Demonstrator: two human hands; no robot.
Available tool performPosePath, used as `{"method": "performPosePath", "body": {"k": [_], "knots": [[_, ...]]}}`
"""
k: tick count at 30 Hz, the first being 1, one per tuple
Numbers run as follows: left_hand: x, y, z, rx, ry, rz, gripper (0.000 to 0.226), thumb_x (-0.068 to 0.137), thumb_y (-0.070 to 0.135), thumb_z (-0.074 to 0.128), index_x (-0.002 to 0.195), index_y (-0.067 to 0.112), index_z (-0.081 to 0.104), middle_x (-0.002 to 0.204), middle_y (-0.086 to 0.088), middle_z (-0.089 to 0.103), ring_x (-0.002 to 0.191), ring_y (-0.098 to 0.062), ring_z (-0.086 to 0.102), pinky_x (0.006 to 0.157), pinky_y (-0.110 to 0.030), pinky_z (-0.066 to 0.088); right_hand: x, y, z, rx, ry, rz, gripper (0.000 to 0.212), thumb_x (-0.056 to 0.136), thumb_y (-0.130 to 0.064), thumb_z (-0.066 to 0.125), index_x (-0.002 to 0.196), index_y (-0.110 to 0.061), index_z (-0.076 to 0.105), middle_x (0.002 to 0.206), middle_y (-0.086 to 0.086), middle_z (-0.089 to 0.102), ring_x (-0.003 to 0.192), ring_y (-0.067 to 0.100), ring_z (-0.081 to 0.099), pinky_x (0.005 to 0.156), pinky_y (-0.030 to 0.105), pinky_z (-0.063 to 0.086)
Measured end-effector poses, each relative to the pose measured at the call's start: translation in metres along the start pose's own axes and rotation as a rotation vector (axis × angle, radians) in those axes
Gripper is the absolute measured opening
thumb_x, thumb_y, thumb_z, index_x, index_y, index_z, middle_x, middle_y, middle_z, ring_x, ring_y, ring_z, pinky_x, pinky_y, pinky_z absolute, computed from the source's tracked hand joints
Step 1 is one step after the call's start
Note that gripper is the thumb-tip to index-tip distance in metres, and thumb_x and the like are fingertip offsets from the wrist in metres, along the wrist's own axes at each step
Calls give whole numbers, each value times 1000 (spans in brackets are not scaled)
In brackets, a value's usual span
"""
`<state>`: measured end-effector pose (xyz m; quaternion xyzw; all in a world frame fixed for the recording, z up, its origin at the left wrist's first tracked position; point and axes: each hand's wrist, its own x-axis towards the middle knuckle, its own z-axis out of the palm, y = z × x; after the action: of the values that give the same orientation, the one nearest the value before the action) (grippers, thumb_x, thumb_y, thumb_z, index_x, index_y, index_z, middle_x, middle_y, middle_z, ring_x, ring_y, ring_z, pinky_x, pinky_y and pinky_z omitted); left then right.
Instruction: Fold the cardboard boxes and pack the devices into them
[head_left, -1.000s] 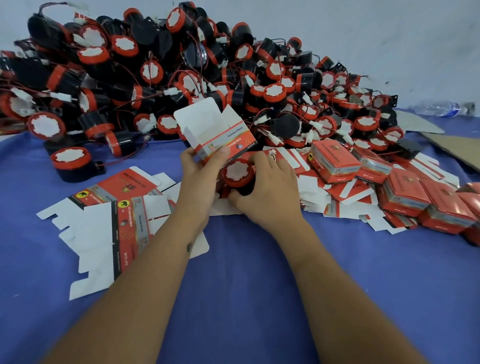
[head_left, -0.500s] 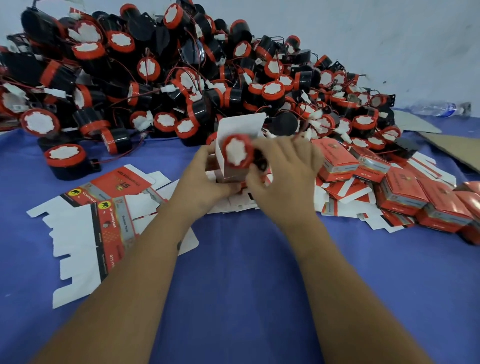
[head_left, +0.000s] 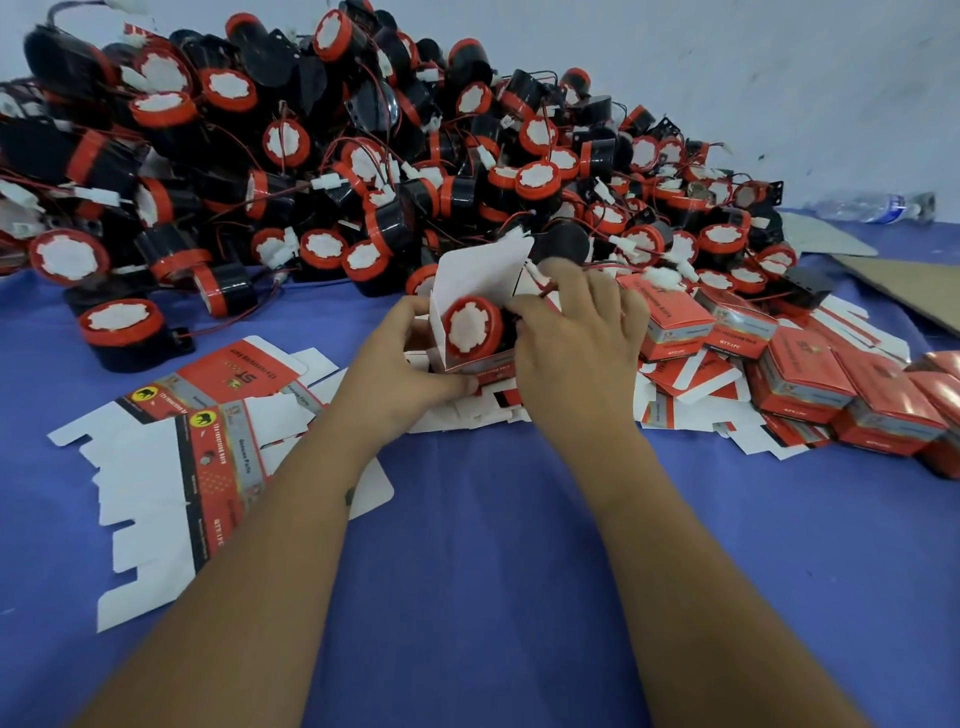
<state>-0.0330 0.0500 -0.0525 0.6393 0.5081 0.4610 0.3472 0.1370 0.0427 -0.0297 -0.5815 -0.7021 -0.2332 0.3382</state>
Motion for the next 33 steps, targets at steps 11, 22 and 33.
{"method": "performPosePath", "body": {"k": [11, 22, 33], "knots": [[1, -4, 7, -12, -2, -42, 60, 76, 21, 84, 114, 45, 43, 115, 18, 62, 103, -4, 63, 86, -24, 51, -5, -10, 1, 62, -284, 123, 39, 98, -54, 36, 115, -39, 68, 165, 2, 10, 147, 29, 11, 116, 48, 4], [0, 0, 9, -18, 25, -82, 65, 78, 23, 84, 129, 33, 46, 122, 13, 62, 108, -7, 61, 92, -29, 51, -4, -21, -2, 67, 33, 58, 28, 91, -36, 55, 82, -16, 73, 96, 5, 59, 92, 23, 51, 85, 37, 31], [3, 7, 20, -73, 205, -145, 39, 97, 47, 55, 132, 33, 43, 115, 16, 56, 106, -11, 56, 75, -18, 41, -10, -19, 6, 460, -328, 86, 22, 100, -38, 44, 93, -25, 60, 69, -7, 59, 63, 11, 55, 57, 31, 44]]}}
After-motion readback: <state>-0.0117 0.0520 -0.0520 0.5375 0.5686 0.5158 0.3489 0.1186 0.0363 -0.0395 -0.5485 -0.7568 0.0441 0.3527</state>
